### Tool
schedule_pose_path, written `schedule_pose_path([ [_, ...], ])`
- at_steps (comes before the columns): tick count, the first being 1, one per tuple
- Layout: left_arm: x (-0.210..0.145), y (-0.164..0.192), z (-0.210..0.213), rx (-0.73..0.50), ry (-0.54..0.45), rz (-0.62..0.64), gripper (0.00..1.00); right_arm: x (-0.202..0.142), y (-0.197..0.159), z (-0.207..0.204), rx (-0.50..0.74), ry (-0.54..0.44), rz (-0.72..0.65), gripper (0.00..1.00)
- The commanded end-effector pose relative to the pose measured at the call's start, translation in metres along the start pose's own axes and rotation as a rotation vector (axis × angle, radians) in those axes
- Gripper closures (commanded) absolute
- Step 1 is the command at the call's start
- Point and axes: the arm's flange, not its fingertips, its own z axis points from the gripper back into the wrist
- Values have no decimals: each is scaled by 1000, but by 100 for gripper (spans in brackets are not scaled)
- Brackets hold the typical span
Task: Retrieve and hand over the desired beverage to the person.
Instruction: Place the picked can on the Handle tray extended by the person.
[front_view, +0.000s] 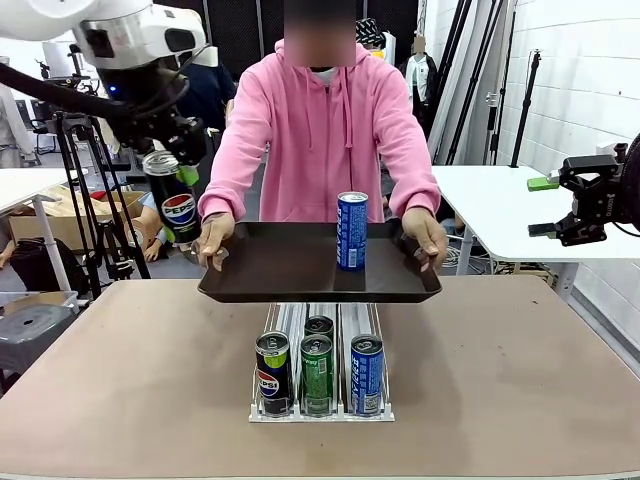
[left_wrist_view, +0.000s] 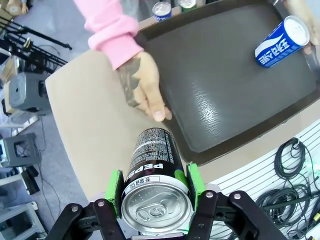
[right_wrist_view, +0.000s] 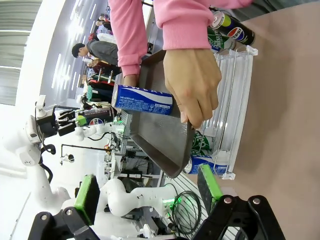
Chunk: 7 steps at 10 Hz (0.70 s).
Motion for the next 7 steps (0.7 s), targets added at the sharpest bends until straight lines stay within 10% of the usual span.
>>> schedule_pose_path([
  [1,24,-15,5,3,-8,-45,100,1,0,0,-3,6,1,0],
  [7,76,-51,-24,-40,-1,-163,100,1,0,0,-3,6,1,0],
])
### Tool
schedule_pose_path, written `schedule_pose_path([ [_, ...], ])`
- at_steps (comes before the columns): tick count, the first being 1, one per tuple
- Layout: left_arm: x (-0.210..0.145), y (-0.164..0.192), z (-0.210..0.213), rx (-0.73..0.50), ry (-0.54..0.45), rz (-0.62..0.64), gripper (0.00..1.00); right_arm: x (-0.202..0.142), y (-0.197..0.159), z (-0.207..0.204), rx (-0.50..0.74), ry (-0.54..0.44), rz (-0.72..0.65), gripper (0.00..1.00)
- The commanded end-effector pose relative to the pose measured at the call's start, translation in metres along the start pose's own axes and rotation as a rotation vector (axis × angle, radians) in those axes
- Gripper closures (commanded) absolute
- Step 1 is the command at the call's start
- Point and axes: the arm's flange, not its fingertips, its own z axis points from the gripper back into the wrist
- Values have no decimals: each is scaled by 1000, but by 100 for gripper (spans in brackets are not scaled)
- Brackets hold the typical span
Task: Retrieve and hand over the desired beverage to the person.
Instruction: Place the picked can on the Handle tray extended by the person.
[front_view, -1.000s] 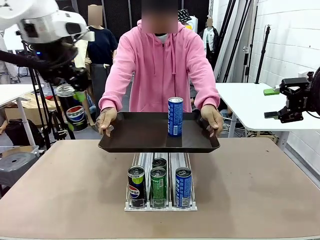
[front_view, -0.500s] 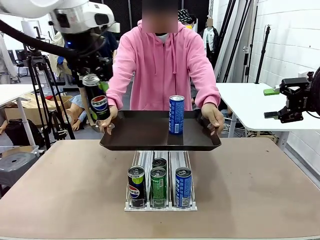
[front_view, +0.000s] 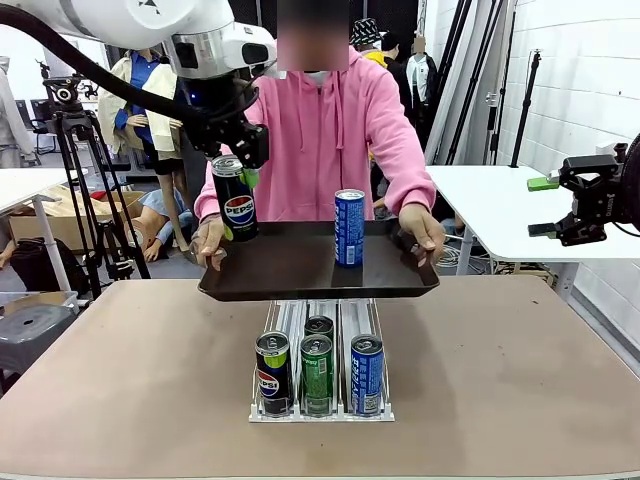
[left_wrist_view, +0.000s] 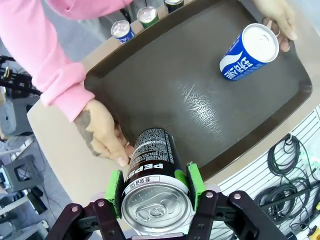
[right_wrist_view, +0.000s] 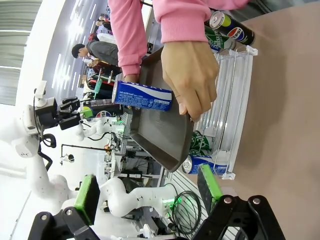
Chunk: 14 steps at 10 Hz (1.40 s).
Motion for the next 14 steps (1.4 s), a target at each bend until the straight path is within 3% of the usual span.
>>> schedule_pose_path([
  [1,16,3,6,13,-23,-29,100,1,0,0,-2,6,1,0],
  [14,72,18,-69,-72,105,16,100,1,0,0,-2,6,1,0],
])
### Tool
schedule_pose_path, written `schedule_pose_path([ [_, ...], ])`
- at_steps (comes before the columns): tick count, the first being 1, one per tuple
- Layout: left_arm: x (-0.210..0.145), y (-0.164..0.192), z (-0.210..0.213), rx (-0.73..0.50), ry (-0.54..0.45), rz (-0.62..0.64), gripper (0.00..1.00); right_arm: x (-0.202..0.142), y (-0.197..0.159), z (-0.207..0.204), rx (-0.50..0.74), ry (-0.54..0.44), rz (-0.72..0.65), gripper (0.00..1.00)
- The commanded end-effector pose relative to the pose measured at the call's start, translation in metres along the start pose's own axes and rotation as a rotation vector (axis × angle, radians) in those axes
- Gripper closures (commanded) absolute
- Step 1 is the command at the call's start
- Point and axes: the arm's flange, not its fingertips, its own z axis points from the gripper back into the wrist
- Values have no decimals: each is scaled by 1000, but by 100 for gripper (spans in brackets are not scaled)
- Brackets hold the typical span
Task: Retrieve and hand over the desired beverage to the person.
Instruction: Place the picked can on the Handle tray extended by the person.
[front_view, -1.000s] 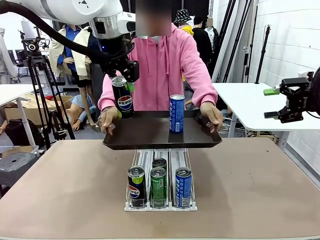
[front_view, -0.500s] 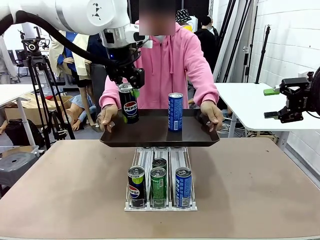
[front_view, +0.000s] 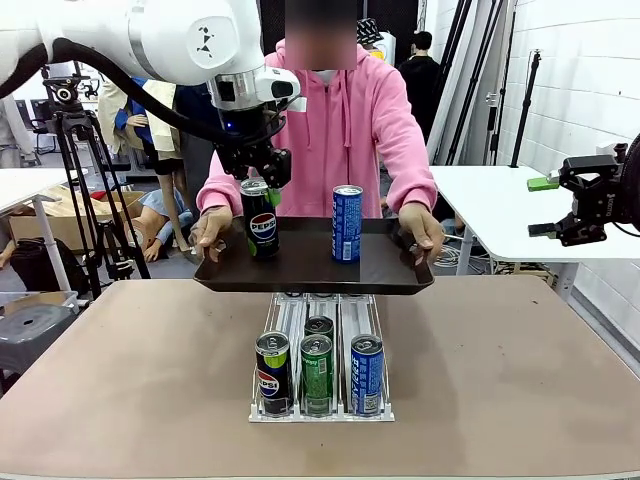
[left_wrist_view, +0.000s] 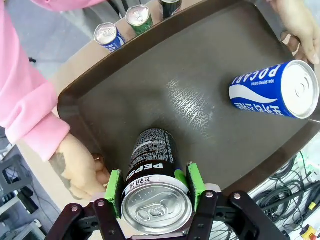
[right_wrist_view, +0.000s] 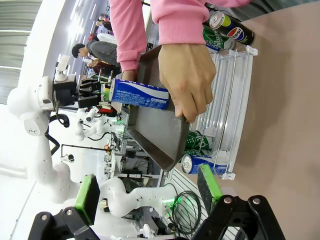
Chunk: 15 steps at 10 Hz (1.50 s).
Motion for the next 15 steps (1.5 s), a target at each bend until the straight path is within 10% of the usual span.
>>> schedule_pose_path([
  [1,16,4,6,-6,28,18,100,1,0,0,-2,6,1,0],
  [6,25,6,2,5,47,40,94,1,0,0,-2,6,1,0],
  [11,25,6,5,17,37,43,2,1,0,0,-2,6,1,0],
  [15,28,1,19,8,15,35,0,1,0,0,-2,6,1,0],
])
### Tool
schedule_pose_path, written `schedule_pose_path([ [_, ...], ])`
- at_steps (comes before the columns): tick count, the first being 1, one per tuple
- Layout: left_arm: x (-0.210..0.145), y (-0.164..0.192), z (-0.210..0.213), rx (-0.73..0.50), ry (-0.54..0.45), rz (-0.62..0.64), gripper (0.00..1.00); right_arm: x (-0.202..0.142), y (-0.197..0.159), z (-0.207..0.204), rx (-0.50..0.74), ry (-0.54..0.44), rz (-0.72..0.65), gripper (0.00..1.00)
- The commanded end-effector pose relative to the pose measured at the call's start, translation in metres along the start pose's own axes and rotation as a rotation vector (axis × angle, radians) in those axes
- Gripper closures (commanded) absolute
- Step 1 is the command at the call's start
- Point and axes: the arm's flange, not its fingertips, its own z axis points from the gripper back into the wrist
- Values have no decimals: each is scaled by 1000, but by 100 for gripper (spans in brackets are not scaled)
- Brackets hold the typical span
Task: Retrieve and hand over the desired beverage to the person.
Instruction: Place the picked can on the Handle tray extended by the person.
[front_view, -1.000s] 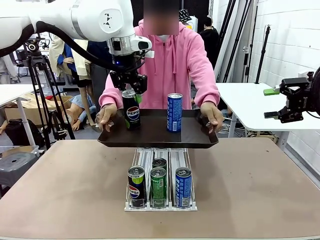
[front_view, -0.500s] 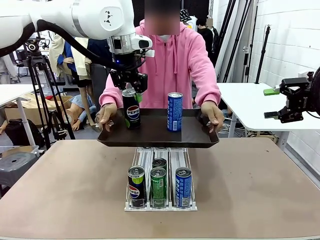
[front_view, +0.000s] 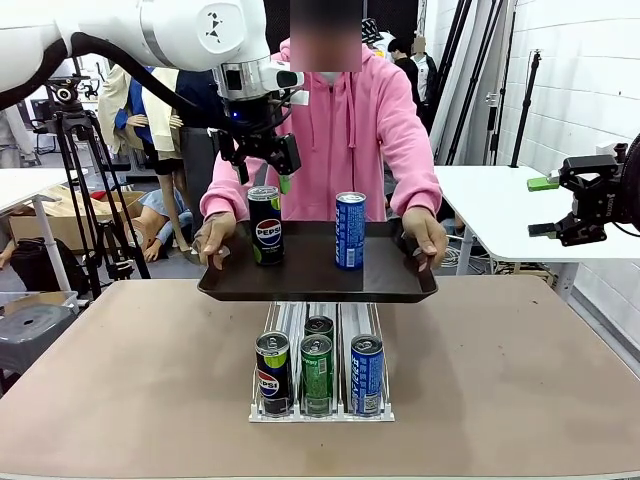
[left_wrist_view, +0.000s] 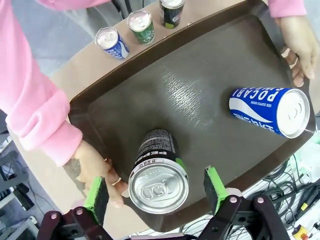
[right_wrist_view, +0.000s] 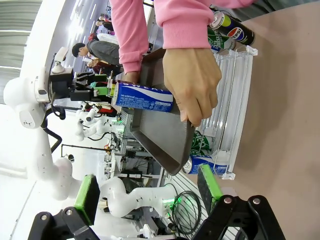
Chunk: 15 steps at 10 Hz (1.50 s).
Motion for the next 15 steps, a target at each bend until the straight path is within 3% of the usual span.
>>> schedule_pose_path([
  [1,5,-14,19,36,-9,7,0,1,0,0,-2,6,1,0],
  [4,-2,-29,36,66,-29,19,0,1,0,0,-2,6,1,0],
  [5,-2,-20,24,7,-24,-7,0,1,0,0,-2,6,1,0],
  [15,-2,-20,24,7,-24,-7,0,1,0,0,-2,6,1,0],
])
